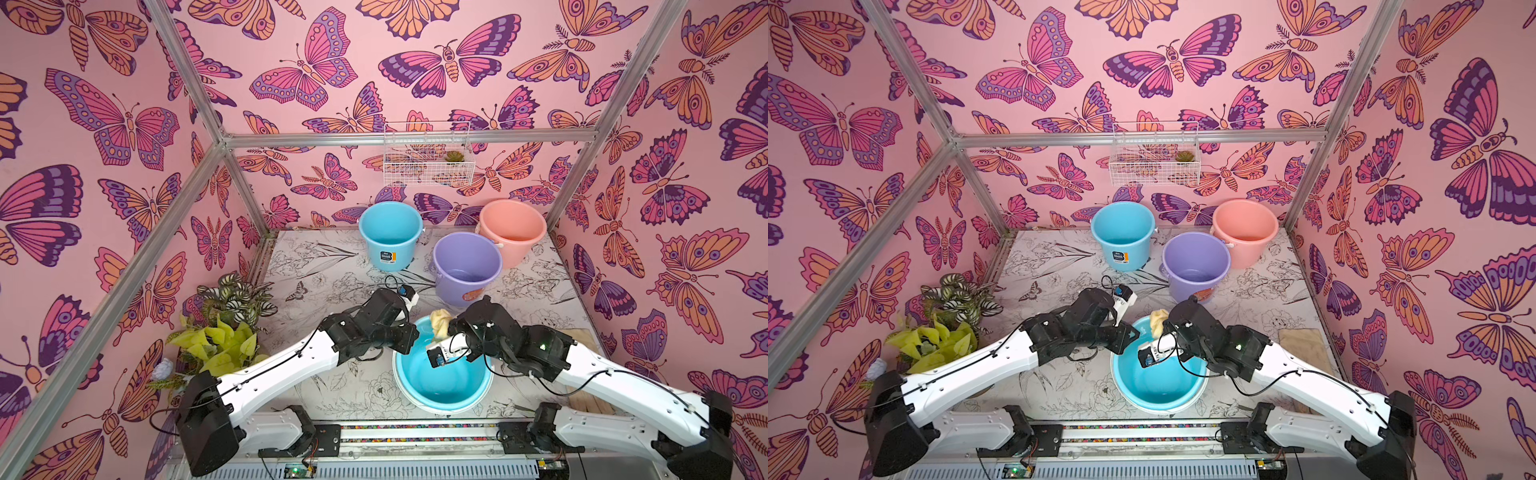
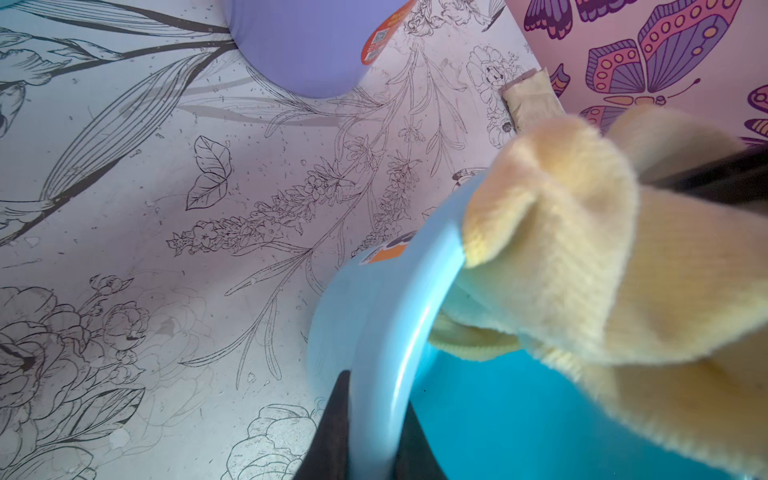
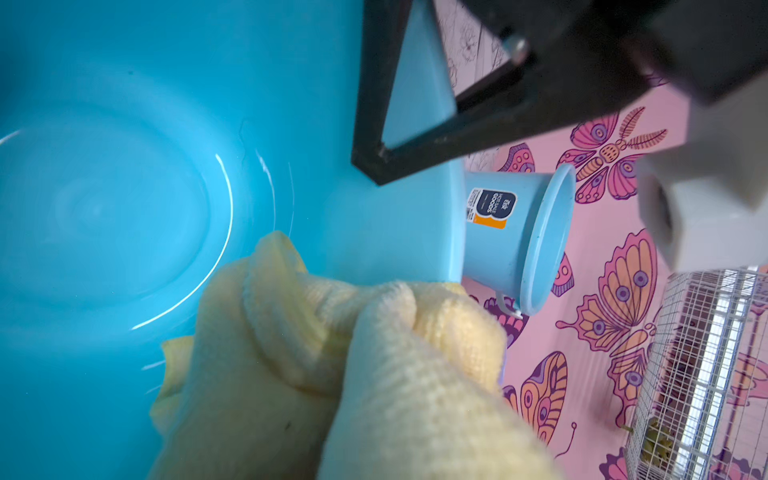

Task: Wipe the inside of the bucket with a cloth
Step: Wipe the dirt from the inside of the bucket.

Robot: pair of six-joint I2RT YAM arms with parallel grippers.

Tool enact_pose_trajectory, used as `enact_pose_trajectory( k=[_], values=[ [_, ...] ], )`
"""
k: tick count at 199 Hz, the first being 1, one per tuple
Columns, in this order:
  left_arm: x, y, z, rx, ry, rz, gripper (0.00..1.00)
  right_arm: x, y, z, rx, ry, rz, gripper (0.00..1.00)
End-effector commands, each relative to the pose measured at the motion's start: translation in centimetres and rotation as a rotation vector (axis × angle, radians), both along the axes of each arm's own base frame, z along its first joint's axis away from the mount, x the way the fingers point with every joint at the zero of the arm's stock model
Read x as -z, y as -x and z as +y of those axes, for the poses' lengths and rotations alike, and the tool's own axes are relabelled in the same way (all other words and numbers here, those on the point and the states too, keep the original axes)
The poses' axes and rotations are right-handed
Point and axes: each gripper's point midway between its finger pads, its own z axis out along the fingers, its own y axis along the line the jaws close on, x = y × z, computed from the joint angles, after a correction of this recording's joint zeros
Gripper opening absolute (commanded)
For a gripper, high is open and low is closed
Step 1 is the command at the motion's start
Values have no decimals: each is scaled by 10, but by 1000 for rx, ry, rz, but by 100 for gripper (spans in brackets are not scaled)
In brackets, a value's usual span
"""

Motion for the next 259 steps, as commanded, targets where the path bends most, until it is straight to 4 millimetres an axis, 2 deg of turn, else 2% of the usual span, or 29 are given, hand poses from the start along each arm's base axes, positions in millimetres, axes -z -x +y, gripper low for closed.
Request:
enact_pose_trajectory(
  k=[1,41,78,99,163,204,233,259],
  values=[
    [-13,5,-1,30,4,-18,0,3,13,-47,110,155,62,0],
    [-19,-1,-1,25,-9,-52,0,16,54,-70,116,225,276,0],
    [-22,-5,-2,8,-7,-57,0,23,94,-65,104,173,509,0],
    [-22,-6,-3,5,-8,-54,0,27,111,-53,87,104,626,0],
    [-23,-6,-6,12,0,-46,0,26,128,19,58,-203,877,0],
    [-22,-5,-7,9,2,-41,0,15,127,74,-17,-418,1009,0],
    [-20,-4,-5,4,3,-34,0,-6,103,111,-12,-630,968,0],
    [-19,-3,-6,9,7,-29,0,-11,71,125,48,-747,837,0]
  ],
)
